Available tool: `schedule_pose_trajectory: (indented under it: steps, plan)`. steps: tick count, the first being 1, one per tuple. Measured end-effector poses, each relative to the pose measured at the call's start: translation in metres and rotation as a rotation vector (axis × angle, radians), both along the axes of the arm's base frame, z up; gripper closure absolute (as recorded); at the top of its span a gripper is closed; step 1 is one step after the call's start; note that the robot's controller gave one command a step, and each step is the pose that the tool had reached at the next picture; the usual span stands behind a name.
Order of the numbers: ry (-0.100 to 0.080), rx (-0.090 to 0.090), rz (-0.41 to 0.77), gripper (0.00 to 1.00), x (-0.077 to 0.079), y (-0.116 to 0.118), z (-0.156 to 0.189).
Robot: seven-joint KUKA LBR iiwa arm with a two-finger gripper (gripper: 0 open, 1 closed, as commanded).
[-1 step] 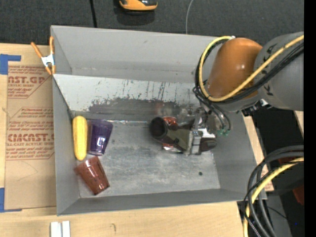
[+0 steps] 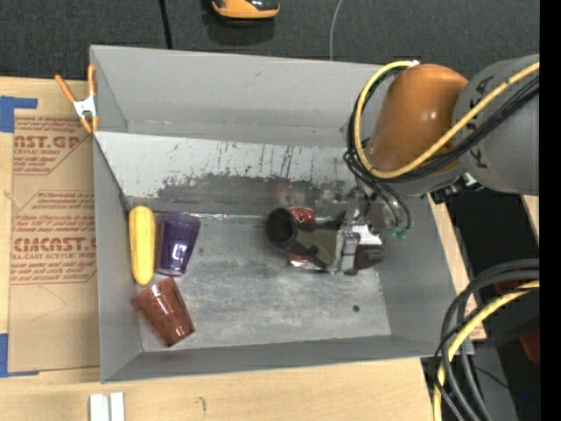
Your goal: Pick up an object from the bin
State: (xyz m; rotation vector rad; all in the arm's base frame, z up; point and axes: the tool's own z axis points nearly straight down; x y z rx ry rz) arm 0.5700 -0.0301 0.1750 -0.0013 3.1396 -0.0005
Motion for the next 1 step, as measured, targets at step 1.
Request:
schedule_pose_trajectory:
  steps: [1]
  plan:
    - [-0.007, 0.001, -0.064, 0.00, 0.0003, -0.0042, -0.0262]
